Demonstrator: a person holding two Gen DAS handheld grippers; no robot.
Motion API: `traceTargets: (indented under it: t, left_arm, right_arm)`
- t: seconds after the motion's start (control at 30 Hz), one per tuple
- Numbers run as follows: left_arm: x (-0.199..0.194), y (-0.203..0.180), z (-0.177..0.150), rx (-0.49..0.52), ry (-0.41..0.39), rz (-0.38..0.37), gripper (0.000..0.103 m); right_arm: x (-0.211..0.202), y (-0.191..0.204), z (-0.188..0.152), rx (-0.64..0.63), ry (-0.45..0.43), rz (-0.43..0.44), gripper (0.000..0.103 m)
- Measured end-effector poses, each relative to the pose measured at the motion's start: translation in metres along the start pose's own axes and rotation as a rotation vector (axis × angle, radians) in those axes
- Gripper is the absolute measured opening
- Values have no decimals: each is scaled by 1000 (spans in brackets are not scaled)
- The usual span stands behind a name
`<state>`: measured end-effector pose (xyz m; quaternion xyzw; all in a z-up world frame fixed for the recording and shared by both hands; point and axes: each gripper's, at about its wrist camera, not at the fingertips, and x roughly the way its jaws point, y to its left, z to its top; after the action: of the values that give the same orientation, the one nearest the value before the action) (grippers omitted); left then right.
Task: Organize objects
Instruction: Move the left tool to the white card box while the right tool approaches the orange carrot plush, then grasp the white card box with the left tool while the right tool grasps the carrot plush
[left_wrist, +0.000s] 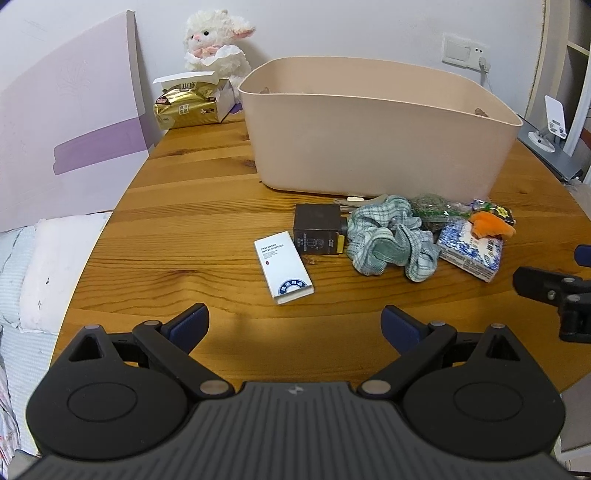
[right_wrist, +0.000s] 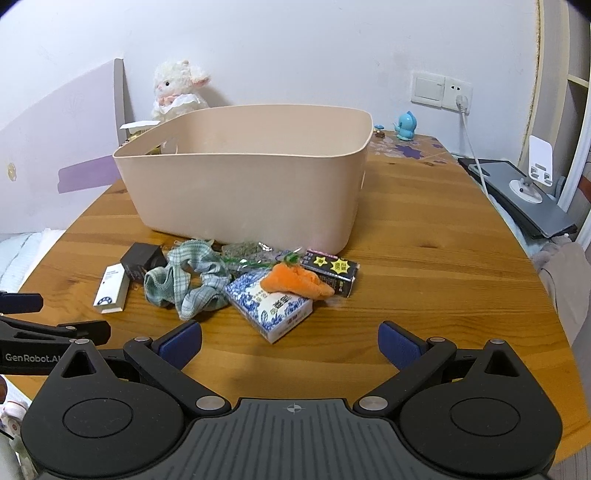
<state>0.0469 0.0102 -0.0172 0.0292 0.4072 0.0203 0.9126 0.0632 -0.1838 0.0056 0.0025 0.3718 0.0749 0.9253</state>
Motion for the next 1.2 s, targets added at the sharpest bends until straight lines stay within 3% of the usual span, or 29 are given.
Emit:
traceTargets:
  t: [0.27,0.63,0.77,0.9,1.0,1.13,1.2]
  left_arm:
    - [18,7,6,-28,10,-15,99]
    - [51,21,17,-88,53,-48,98]
    - [59,26,18,-102,69,-62,88]
    - [60,26,19,-85,61,-52,82]
    - [58,23,18,-57,50,-35,69]
    - [55,23,17,-50,32,-47,44]
    - [54,23,17,-48,28,-55,35]
  right_arm:
    - [17,-6,11,18,-8,30,102]
    - [48,-6,25,-1,3,39,77]
    - [57,-4,30,-10,10,46,65]
    - [66,-3,31,-8,26,52,46]
    - [68,-2,30,-10,29,54,32]
    - [66,-4,29,-7,27,67,16]
    - [64,-5,28,-8,29,68,12]
